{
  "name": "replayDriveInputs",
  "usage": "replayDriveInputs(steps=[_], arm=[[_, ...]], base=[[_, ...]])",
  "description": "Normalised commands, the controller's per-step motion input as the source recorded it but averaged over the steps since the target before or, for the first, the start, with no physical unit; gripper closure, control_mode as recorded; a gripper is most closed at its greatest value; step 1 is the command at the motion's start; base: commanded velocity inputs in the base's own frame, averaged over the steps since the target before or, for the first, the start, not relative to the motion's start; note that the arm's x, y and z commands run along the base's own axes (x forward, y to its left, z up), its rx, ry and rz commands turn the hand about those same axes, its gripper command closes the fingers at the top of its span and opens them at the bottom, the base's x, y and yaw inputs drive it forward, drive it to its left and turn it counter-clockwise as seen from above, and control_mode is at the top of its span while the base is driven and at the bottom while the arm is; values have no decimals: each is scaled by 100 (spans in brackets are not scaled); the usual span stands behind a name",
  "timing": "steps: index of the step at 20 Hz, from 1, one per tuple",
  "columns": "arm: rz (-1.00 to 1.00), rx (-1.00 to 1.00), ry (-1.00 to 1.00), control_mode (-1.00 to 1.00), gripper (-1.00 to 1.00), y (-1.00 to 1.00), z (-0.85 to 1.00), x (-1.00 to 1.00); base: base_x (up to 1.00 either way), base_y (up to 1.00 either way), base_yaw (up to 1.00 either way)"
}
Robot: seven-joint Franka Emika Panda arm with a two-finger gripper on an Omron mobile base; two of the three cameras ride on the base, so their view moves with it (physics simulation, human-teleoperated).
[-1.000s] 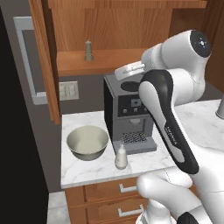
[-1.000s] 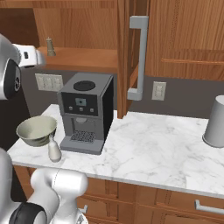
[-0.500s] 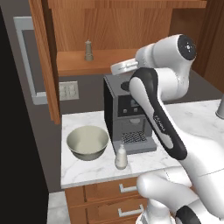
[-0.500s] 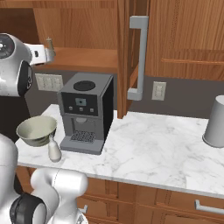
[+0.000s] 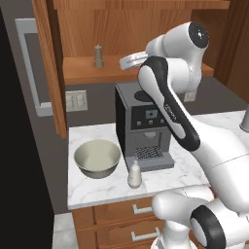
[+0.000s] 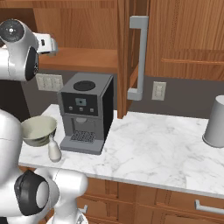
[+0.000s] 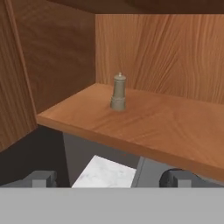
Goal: Retrieve the bottle and the shaker from the cabinet and place them next to the mixing bowl on the counter. Then add garlic from the fridge to the mixing bowl.
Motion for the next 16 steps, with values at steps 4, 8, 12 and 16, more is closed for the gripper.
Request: replayDriveInputs(steps=[4,8,12,16], arm=[[0,0,0,-100,-100,0,0,34],[0,0,1,-100,-100,11,0,28],[0,0,4,-100,-100,26,0,28],[0,0,1,-100,-100,26,0,31]], base=[[0,0,0],[0,0,0],[0,0,0],[0,0,0]])
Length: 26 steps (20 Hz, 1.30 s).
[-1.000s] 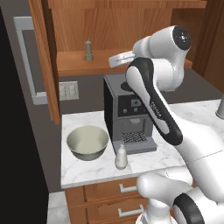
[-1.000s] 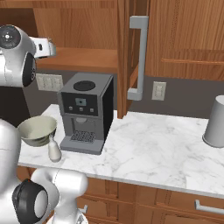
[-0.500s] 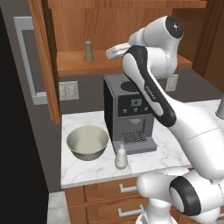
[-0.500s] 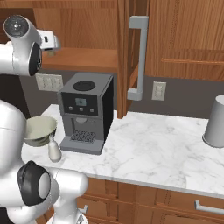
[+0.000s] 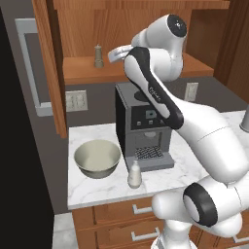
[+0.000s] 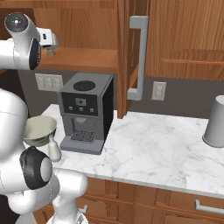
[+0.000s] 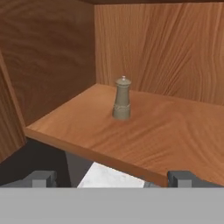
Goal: Retrieve the bottle and the shaker from the cabinet and place them next to the mixing bowl on the counter. Then add garlic from the fridge to the mixing bowl.
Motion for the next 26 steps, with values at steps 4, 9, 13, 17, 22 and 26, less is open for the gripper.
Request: replayDriveInputs(steps=[4,9,13,17,22,26], arm=[[0,0,0,-100,-100,1,-1,38],[0,0,0,-100,-100,0,-6,36],[0,0,0,-100,-100,3,-7,31],[0,0,0,-100,-100,16,-1,13],[0,0,0,-100,-100,24,-1,13],[0,0,0,-100,-100,8,-3,24]], base=[[0,0,0],[0,0,0],[0,0,0],[0,0,0],[0,0,0],[0,0,0]])
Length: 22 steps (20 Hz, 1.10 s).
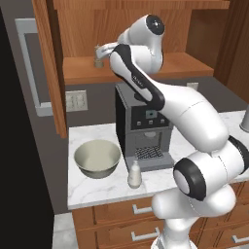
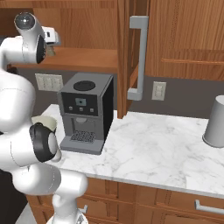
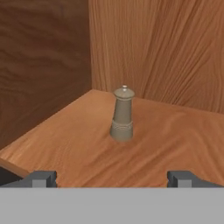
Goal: Retrieve the bottle and the shaker from the cabinet and place them next to the mixing bowl on the counter. Then add garlic from the fridge to the mixing bowl.
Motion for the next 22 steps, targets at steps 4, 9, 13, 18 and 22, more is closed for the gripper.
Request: replayDriveInputs(steps=[4,9,13,18,22], arm=[[0,0,0,-100,-100,0,-5,29],[0,0,0,-100,-100,5,-3,29],[0,0,0,-100,-100,17,0,19],[0,0,0,-100,-100,13,0,20],[0,0,0,-100,-100,3,0,25]], base=[[0,0,0],[0,0,0],[0,0,0],[0,0,0],[0,0,0]])
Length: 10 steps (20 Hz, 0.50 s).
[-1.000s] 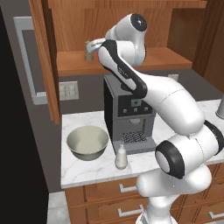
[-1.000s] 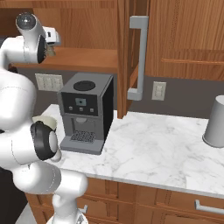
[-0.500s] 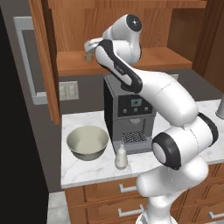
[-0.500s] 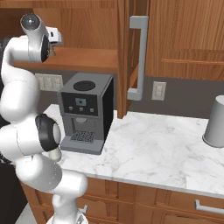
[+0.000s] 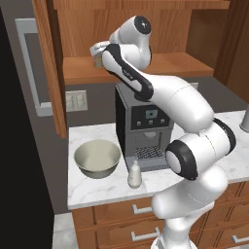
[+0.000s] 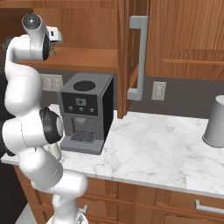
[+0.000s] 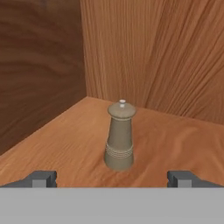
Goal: Retrieve the bottle and the shaker from the cabinet and place them next to the mixing bowl on the counter. Then add garlic from the fridge to the mixing bowl.
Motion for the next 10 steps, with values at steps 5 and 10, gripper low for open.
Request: replayDriveInputs(steps=[5,10], arm=[[0,0,0,-100,-100,0,0,26],[0,0,0,-100,-100,2,-1,22]], base=[[0,0,0],[0,0,0]])
